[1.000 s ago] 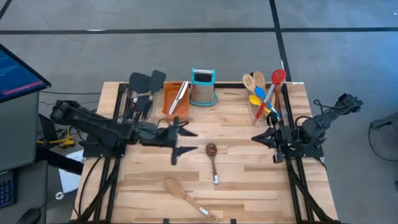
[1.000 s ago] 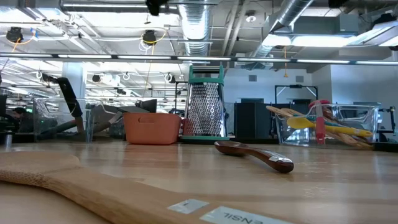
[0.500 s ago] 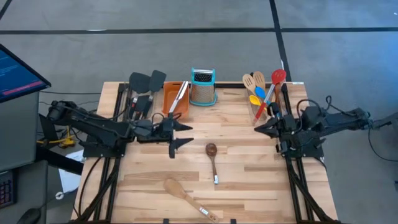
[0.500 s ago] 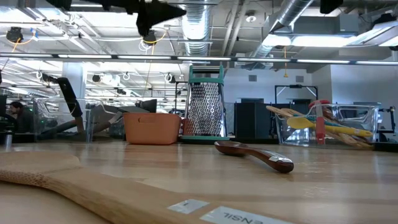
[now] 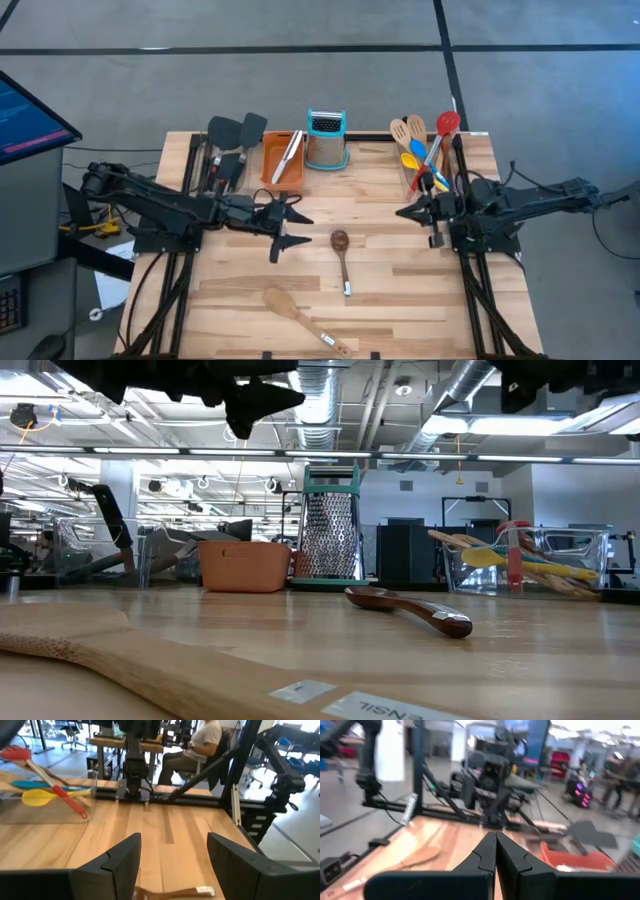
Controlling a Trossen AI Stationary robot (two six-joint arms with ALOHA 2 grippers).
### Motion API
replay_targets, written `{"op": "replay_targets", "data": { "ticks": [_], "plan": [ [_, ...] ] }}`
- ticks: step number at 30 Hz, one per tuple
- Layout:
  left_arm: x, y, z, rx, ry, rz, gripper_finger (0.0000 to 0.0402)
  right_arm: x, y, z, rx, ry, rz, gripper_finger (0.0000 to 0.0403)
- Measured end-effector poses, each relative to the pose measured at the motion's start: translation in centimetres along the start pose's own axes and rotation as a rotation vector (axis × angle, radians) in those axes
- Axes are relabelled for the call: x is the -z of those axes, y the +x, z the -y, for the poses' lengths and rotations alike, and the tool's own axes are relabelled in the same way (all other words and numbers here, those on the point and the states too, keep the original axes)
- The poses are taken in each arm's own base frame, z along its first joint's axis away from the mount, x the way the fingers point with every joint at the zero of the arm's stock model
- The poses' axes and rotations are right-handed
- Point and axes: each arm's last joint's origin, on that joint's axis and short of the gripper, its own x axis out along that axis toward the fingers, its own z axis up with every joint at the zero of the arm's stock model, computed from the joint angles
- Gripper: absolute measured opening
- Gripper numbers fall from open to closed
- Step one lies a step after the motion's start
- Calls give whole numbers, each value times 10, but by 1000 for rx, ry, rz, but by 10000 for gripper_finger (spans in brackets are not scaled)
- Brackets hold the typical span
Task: Pick & Place Kitchen Items
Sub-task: Move the wooden spoon on the right of the table
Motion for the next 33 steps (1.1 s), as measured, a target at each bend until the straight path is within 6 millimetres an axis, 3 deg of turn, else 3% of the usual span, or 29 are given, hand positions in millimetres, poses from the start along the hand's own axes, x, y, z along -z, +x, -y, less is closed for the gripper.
{"op": "replay_targets", "data": {
  "ticks": [14,20,24,33],
  "plan": [
    [26,29,12,43,76,-11,214,29,-13,1,-109,38,191,0],
    [5,44,26,117,141,52,214,26,-18,-1,-155,53,323,0],
    [-9,48,33,194,157,94,214,27,-19,-1,-157,60,313,0],
    [-2,48,32,192,122,28,214,27,-19,-1,-167,151,308,0]
  ]
}}
